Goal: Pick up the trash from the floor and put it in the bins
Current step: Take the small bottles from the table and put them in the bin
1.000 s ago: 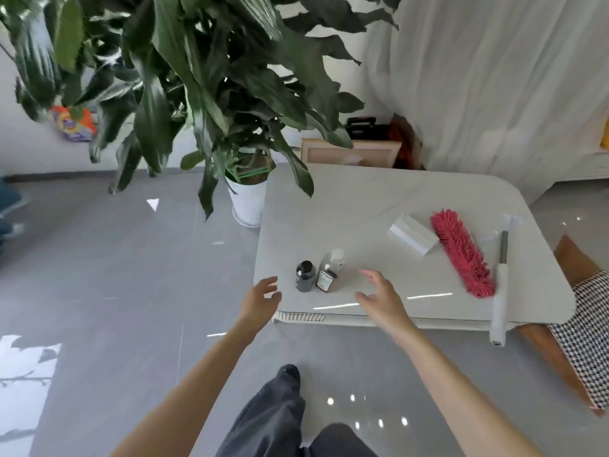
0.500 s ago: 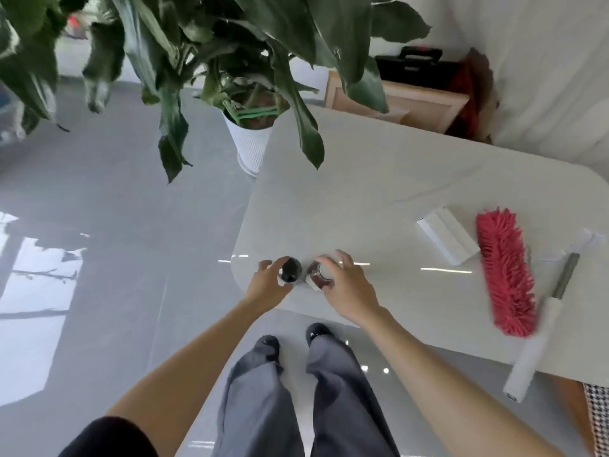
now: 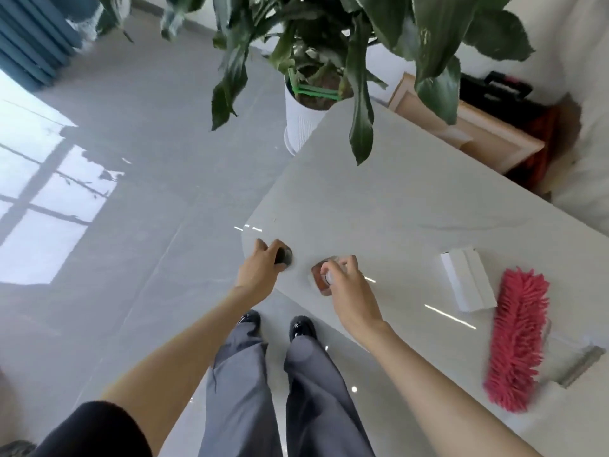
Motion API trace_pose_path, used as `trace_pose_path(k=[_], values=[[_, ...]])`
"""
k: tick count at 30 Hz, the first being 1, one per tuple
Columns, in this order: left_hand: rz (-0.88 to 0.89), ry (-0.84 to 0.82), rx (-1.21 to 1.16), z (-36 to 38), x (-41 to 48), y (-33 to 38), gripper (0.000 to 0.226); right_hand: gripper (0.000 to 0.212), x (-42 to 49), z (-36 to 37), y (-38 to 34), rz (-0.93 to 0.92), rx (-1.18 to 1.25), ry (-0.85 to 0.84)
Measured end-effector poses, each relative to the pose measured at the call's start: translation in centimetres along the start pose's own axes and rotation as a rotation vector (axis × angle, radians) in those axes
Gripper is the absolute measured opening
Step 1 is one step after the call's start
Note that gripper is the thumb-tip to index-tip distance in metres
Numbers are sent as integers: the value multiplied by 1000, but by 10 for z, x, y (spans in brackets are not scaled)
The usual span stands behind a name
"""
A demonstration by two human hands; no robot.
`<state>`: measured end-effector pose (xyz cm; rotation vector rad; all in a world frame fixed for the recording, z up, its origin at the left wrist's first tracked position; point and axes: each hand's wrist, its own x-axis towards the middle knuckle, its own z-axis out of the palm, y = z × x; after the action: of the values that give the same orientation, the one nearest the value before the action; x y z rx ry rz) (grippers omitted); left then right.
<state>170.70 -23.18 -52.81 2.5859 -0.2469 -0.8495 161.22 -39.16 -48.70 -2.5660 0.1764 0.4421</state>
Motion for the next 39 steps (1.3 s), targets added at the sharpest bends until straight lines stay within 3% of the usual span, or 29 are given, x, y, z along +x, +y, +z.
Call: trace_pose_path(k=[3, 5, 11, 13, 15, 20, 25, 31, 39], values=[[-59, 77, -128, -24, -46, -18, 32, 30, -9, -12, -19, 45, -23, -71], [-98, 150, -223, -38, -82, -34, 32, 34, -12, -21, -39, -24, -91, -95], [-366, 437, -424, -80, -205, -99, 33, 27, -21, -24, -137, -312, -207, -184], [-476, 586, -522, -86, -271, -136, 33, 24, -33, -7, -196, -496, -279, -236], [-508, 644, -549, -85, -301, -154, 31, 21, -39, -1, -223, -535, -318, -236], [-745, 928, -652, -66, -434, -219, 30, 16, -91, 53, -333, -790, -284, -319], [-1000, 1105, -733, -26, -565, -274, 27, 19, -169, 125, -436, -955, -258, -442], [-1208, 1240, -772, 28, -708, -339, 26, 29, -271, 225, -547, -1079, -215, -584], [-1409, 1386, -822, 81, -841, -405, 24, 25, -395, 341, -667, -1195, -193, -773]])
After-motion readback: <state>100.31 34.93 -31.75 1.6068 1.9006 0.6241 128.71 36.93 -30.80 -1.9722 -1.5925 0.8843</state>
